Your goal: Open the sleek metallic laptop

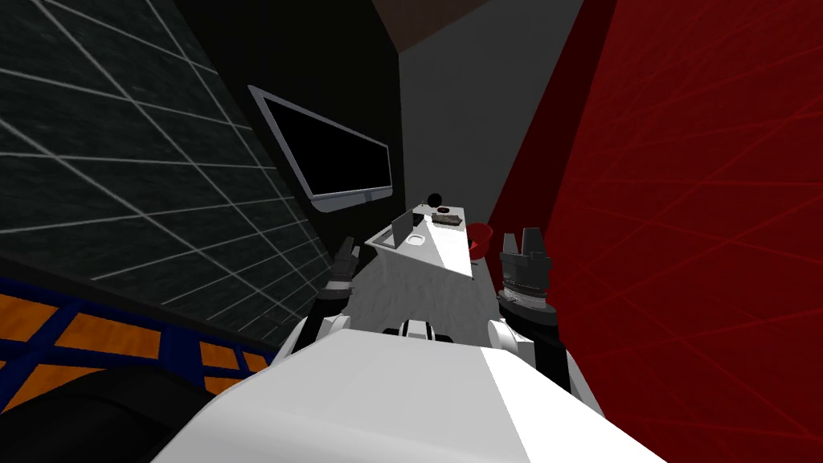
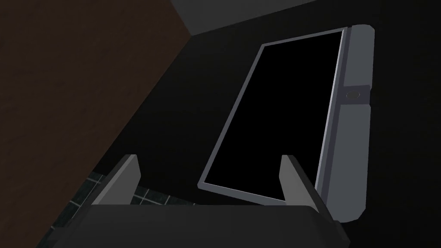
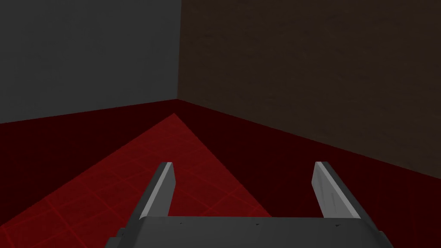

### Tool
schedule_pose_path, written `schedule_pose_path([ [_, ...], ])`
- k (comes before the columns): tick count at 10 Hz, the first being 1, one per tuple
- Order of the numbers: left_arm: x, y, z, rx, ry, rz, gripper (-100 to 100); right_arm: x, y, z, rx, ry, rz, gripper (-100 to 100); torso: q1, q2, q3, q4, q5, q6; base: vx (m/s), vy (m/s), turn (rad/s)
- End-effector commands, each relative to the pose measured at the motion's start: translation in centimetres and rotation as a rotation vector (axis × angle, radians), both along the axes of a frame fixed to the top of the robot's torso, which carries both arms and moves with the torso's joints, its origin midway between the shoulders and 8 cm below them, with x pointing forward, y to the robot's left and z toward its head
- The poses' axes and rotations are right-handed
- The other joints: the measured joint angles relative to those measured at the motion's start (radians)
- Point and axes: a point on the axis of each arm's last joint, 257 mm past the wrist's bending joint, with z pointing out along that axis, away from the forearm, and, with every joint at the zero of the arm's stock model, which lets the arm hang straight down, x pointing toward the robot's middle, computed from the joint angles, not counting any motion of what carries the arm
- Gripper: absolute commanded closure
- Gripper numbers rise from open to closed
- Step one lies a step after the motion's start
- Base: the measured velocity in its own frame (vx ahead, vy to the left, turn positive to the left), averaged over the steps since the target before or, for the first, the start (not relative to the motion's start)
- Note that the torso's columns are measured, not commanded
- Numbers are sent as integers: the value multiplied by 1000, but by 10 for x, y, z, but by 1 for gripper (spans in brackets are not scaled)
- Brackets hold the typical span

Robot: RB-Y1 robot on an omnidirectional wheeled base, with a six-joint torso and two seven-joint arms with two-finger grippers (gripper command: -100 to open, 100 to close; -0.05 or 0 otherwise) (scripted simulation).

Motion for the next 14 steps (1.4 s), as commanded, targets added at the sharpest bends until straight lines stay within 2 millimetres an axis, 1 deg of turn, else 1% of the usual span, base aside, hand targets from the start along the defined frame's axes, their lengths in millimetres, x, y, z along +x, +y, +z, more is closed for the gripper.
schedule_pose_path([
  [1,5,1,-7,17,44,5,-100,0,0,0,0,0,0,0,0,1,1,0,0,0,76,12,-102],
  [14,23,14,-43,78,246,54,-100,0,0,0,0,0,0,0,1,0,0,0,0,0,71,12,-88],
])
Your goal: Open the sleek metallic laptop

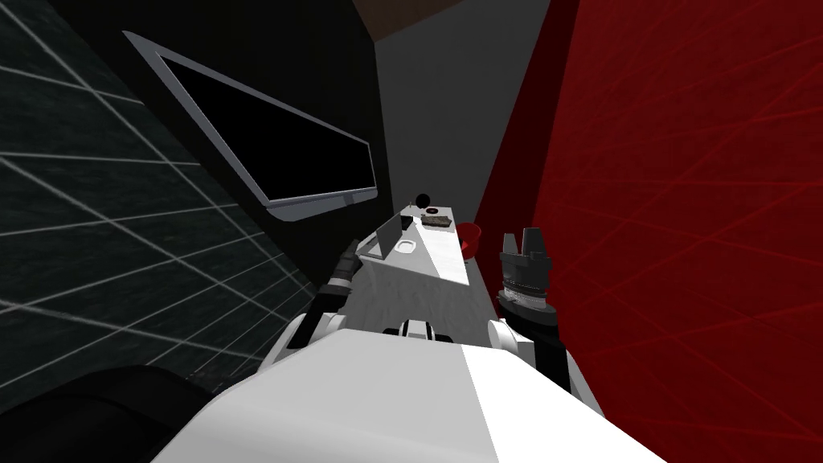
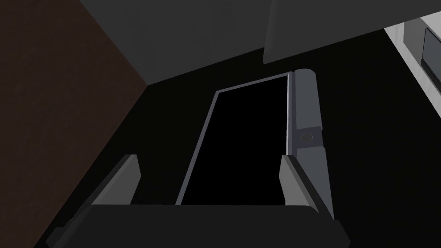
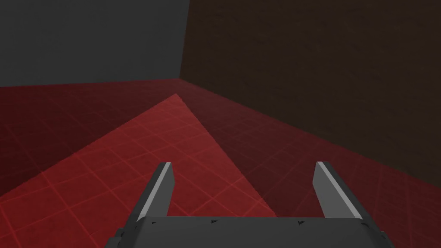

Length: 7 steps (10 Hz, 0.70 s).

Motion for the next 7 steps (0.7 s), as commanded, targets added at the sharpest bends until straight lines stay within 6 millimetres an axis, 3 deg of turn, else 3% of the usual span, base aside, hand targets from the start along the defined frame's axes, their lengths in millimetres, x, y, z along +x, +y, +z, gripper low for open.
schedule_pose_path([
  [1,3,4,-9,24,52,10,-100,0,0,0,0,0,0,0,0,1,0,0,0,0,90,28,-117],
  [7,8,12,-27,84,150,26,-100,0,0,0,0,0,0,0,0,1,1,0,0,0,73,18,-88],
])
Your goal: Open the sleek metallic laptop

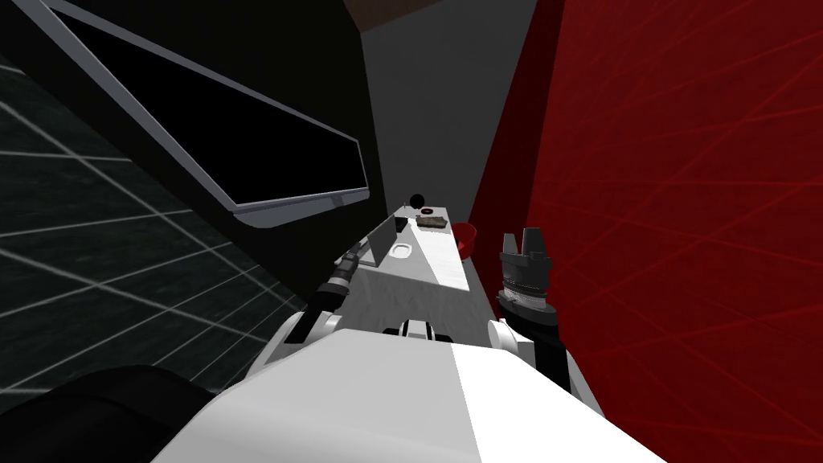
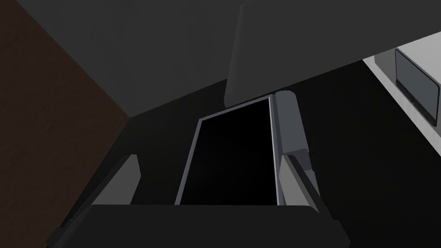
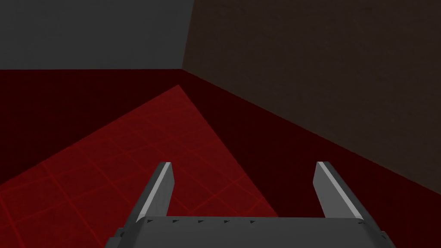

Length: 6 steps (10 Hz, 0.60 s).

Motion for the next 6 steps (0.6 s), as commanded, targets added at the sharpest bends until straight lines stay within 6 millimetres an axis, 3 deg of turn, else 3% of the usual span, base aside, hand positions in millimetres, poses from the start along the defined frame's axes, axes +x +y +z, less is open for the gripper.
schedule_pose_path([
  [1,3,5,-9,28,48,10,-100,0,0,0,0,0,0,0,0,-1,0,0,0,0,76,21,-125],
  [6,5,15,-24,75,133,35,-100,0,0,0,0,0,0,0,0,-1,0,0,0,0,74,30,-96],
])
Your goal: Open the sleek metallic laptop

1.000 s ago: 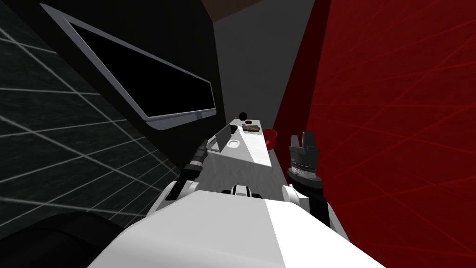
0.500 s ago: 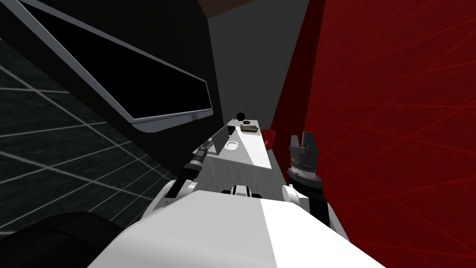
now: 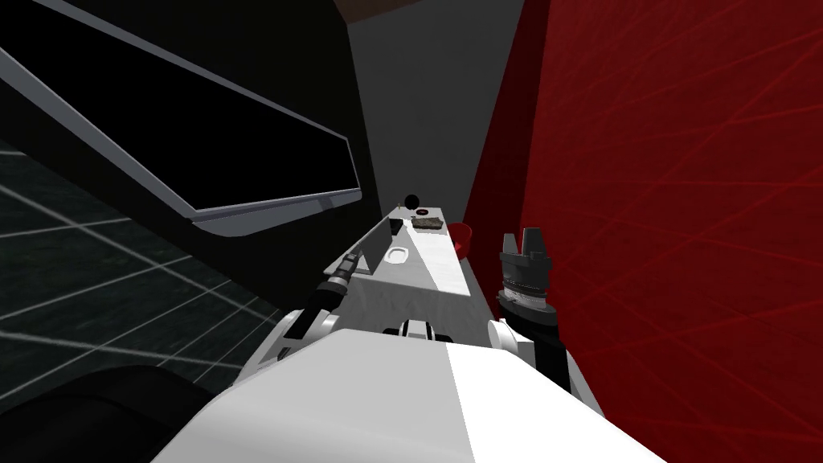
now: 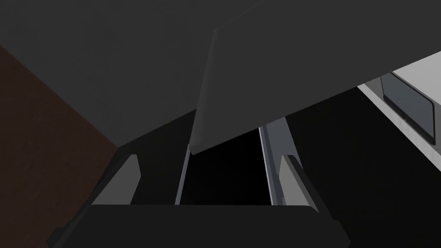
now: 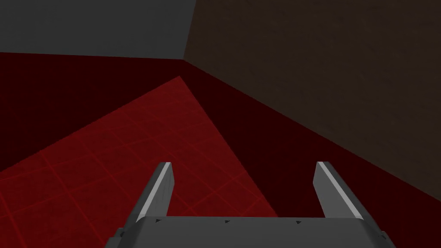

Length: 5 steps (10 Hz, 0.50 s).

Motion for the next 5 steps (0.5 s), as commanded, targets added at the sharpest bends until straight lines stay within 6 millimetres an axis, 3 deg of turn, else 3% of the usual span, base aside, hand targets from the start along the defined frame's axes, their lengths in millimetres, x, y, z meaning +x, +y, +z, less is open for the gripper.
schedule_pose_path([
  [1,1,7,-8,22,41,14,-100,0,0,0,0,0,0,0,-1,0,0,0,0,0,65,12,-58],
  [3,1,11,-13,39,71,25,-100,0,0,0,0,0,0,0,-1,1,1,0,0,0,59,20,-82],
  [5,-1,10,-6,34,62,24,-100,0,0,0,0,0,0,0,0,2,1,0,0,0,71,5,-22],
])
